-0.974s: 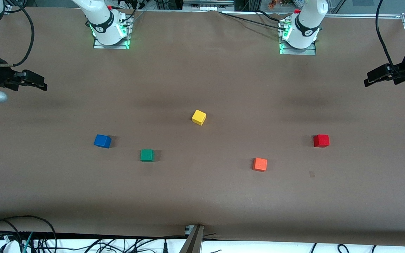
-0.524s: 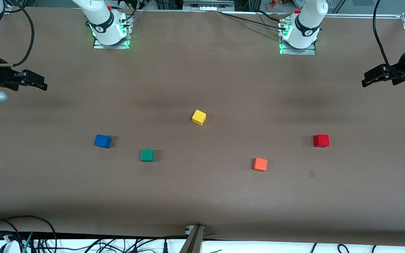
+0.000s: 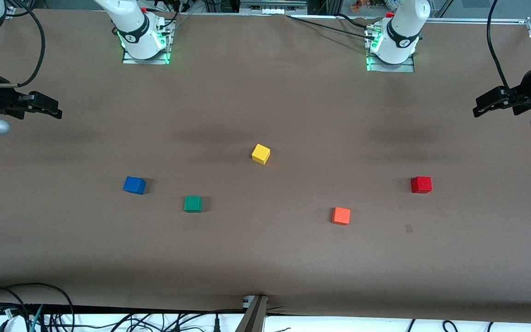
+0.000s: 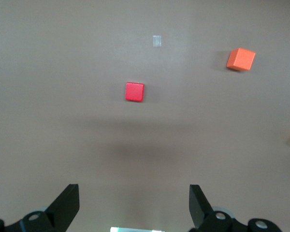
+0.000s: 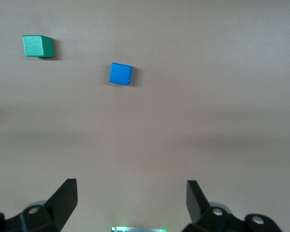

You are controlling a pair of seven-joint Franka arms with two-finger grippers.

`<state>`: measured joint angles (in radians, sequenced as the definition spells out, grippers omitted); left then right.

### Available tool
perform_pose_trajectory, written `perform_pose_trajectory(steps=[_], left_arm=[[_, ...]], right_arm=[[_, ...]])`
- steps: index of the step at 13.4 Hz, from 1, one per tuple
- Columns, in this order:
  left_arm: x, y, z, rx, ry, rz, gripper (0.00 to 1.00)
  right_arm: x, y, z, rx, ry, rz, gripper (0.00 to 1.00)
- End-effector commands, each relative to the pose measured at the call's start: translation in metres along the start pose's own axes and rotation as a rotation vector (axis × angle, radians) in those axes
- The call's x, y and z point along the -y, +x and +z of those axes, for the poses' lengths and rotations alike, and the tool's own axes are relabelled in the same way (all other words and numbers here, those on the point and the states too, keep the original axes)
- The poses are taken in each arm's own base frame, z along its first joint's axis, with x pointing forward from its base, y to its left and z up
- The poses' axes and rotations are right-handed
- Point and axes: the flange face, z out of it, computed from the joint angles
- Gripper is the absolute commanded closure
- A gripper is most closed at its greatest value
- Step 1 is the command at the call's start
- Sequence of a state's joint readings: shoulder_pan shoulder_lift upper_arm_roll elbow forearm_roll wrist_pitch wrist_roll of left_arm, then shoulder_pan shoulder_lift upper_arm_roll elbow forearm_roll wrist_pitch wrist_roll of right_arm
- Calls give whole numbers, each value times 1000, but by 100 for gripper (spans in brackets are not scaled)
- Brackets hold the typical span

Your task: Pass red block to right arm, stack on blue

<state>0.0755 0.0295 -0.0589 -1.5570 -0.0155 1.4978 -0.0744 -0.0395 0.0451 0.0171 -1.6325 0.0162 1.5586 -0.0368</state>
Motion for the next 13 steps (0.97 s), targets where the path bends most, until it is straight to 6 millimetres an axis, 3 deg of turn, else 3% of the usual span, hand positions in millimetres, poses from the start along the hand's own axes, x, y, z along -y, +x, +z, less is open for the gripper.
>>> perform_pose_trajectory(steps=[1,9,13], left_arm=[[0,5,1,-6,25,5,0],[8,6,2,-2,24,-10,0],[12,12,17,38,24,-24,0]], right_arm=[[1,-1,-8,-1,-1,11,0],[3,-2,-9,-1,0,9,0],[2,-2,-8,1,1,9,0]])
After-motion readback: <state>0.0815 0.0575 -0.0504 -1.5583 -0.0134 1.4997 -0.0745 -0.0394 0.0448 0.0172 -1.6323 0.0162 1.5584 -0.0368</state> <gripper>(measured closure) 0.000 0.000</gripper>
